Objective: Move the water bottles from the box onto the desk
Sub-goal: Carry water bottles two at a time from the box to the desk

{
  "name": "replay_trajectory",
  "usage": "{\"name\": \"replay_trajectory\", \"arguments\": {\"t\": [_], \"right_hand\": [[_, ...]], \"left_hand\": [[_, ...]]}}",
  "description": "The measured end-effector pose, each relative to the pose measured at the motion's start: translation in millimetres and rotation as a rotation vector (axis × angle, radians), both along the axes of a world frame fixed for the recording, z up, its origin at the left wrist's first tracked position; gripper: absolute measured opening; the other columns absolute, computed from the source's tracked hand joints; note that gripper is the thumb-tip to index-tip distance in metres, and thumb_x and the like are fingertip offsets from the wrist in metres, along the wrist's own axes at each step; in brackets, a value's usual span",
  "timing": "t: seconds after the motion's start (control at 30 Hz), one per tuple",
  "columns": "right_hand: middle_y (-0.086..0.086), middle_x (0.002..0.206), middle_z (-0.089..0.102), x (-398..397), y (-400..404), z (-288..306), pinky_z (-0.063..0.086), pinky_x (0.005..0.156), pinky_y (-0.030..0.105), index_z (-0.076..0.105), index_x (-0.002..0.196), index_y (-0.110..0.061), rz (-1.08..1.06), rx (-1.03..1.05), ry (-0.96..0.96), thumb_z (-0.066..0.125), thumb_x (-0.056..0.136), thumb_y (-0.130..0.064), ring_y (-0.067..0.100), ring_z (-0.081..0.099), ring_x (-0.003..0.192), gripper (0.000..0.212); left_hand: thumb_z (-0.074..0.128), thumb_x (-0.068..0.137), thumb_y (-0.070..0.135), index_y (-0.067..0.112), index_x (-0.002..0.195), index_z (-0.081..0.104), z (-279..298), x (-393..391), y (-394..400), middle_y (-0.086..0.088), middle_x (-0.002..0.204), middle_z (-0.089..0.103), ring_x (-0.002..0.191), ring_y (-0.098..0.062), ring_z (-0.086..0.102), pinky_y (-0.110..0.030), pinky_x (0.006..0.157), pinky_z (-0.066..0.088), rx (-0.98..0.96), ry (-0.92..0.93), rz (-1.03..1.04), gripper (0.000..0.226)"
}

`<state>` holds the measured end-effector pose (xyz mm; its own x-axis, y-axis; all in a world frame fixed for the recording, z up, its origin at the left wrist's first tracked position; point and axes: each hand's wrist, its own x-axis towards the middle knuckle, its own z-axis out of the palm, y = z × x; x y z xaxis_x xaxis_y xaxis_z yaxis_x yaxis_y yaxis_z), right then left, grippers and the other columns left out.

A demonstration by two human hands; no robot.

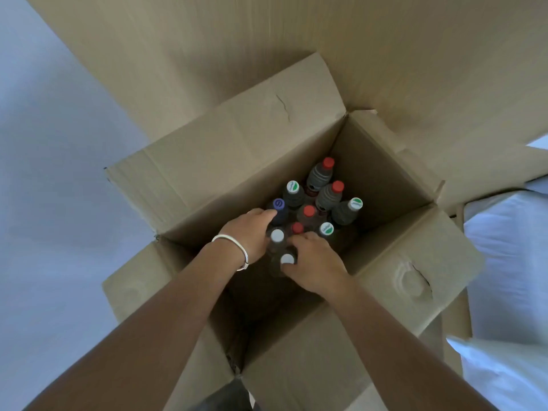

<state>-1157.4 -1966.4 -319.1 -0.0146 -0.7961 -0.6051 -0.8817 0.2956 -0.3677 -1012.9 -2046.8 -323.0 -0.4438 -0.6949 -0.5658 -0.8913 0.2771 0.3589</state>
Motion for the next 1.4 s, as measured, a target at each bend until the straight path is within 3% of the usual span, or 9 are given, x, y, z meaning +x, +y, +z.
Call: {"name": "replay_trajectory", "arguments": {"t": [0.2,0.33,0.43,0.7,0.93,1.17,1.4], "right_hand": [[0.008,0.134,0.047,5.1,-20.6,-47.3,0.047,0.098,0.045,0.049,0.133,-0.023,0.01,0.235,0.054,0.067,0.086,-0.037,0.03,0.048,0.121,0.053],[0.01,0.131,0.056,9.6,-22.1,-78.4,0.049,0.1,0.044,0.053,0.129,-0.017,-0.039,0.335,0.018,0.069,0.086,-0.035,0.029,0.056,0.117,0.05],[0.01,0.131,0.057,10.9,-25.1,-90.0,0.047,0.102,0.042,0.054,0.13,-0.015,-0.048,0.373,0.02,0.068,0.088,-0.029,0.028,0.056,0.118,0.046],[0.011,0.131,0.058,19.2,-32.3,-106.6,0.048,0.089,0.036,0.051,0.131,-0.013,0.025,0.292,0.163,0.058,0.096,-0.024,0.027,0.058,0.117,0.037],[0.01,0.127,0.06,19.9,-31.4,-112.0,0.045,0.079,0.034,0.052,0.126,-0.013,0.034,0.231,0.231,0.057,0.096,-0.019,0.026,0.06,0.113,0.031],[0.01,0.129,0.061,17.5,-31.8,-110.0,0.05,0.088,0.036,0.058,0.123,-0.013,-0.073,0.184,0.211,0.051,0.099,-0.021,0.026,0.06,0.116,0.026],[0.008,0.124,0.061,14.0,-34.4,-92.5,0.047,0.085,0.034,0.06,0.117,-0.015,-0.08,0.123,0.216,0.062,0.093,-0.025,0.026,0.058,0.114,0.026]], "left_hand": [[0.057,0.094,0.014,0.019,0.151,0.031,-59.6,-11.2,-15.3,-0.009,0.148,0.042,0.132,-0.032,0.045,-0.045,0.107,0.04,0.062,-0.051,-0.129,0.062],[0.059,0.09,0.011,0.018,0.137,0.045,-91.6,-14.7,-17.8,-0.011,0.133,0.051,0.123,-0.032,0.053,-0.045,0.104,0.043,0.082,-0.055,-0.208,0.05],[0.06,0.089,0.009,0.016,0.14,0.041,-106.2,-17.2,-20.5,-0.013,0.134,0.052,0.123,-0.034,0.053,-0.046,0.103,0.044,0.093,-0.092,-0.272,0.055],[0.048,0.097,0.01,0.01,0.137,0.043,-124.7,-29.8,-23.2,-0.018,0.133,0.052,0.12,-0.035,0.056,-0.044,0.098,0.046,0.034,-0.112,-0.322,0.041],[0.059,0.092,0.013,0.018,0.132,0.053,-140.2,-31.3,-28.8,-0.013,0.125,0.056,0.116,-0.033,0.059,-0.042,0.097,0.048,0.03,-0.071,-0.294,0.04],[0.064,0.088,0.009,0.021,0.133,0.056,-142.4,-37.5,-43.0,-0.007,0.133,0.059,0.121,-0.028,0.057,-0.039,0.102,0.046,0.093,-0.135,-0.355,0.047],[0.074,0.08,0.031,0.021,0.109,0.065,-119.0,-32.8,-45.3,-0.004,0.112,0.068,0.106,-0.028,0.063,-0.037,0.089,0.051,0.061,-0.131,-0.317,0.031]]}}
